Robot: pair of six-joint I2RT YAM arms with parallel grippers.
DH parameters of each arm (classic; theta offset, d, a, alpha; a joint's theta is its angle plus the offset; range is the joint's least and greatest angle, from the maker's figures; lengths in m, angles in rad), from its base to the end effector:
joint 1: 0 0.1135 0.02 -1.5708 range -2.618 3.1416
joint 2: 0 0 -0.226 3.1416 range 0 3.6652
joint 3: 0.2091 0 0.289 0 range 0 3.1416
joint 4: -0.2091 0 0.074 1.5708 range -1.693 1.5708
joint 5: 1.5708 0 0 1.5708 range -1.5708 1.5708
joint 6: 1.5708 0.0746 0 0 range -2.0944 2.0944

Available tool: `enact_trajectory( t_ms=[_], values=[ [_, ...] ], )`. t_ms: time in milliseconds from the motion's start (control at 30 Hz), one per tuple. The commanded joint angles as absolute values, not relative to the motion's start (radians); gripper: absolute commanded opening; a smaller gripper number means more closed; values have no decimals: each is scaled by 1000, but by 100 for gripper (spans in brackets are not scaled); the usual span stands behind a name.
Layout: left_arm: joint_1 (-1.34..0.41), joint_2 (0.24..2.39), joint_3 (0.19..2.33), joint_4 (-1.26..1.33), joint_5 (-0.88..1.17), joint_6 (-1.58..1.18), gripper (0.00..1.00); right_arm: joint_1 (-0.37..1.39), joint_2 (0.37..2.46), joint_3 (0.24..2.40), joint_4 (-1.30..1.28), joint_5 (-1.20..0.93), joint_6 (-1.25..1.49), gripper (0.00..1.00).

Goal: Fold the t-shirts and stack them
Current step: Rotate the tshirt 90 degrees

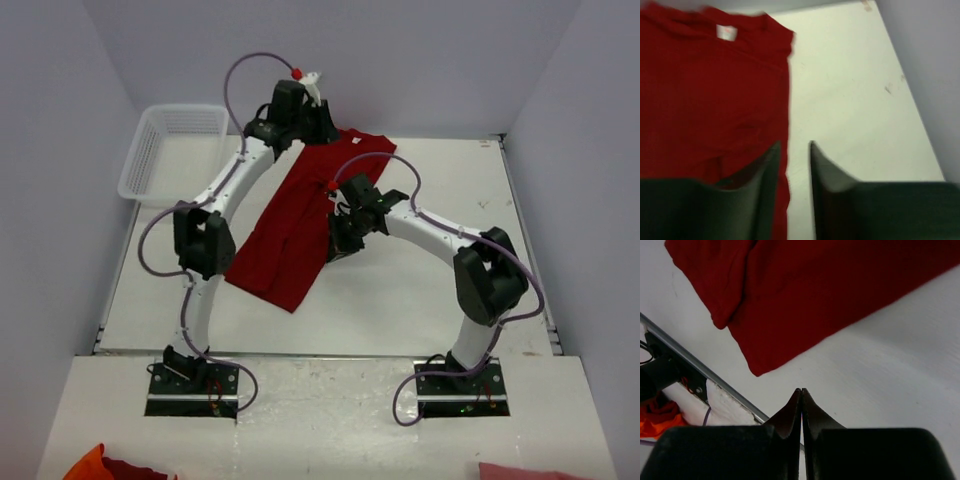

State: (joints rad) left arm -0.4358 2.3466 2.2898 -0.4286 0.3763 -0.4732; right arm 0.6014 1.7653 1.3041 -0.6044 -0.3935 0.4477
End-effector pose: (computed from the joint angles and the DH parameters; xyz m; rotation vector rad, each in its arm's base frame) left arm 0.5240 -0.2742 0.2518 0.2059 2.1467 -0.9338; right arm 0.3241 0.2571 0.1381 -0.3559 2.7598 0.8387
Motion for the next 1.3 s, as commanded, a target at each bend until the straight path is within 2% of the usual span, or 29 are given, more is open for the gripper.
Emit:
enact_trajectory(
  t_ms=[0,67,133,167,267,533,933,1267],
  values=[
    [-371,2090,2235,-806,-86,-402,22,673,1813,1429,-587,-419,471,0],
    [-371,1995,2077,-903,-219,-420,1,725,1848,1503,-616,-385,480,0],
    [-371,1881,1927,-953,-328,-442,0,758,1907,1546,-640,-376,498,0],
    [-371,1841,1781,-954,-366,-458,0,770,1923,1578,-655,-368,503,0],
    [-371,1698,1532,-873,-390,-462,0,814,1973,1607,-643,-379,515,0],
    [-371,1577,1212,-792,-397,-514,0,902,2103,1671,-631,-367,540,0],
    [-365,1528,1016,-692,-353,-503,0,907,2152,1562,-549,-370,571,0],
    [-299,1490,1051,-679,-206,-476,0,914,2155,1416,-488,-313,640,0]
  ],
)
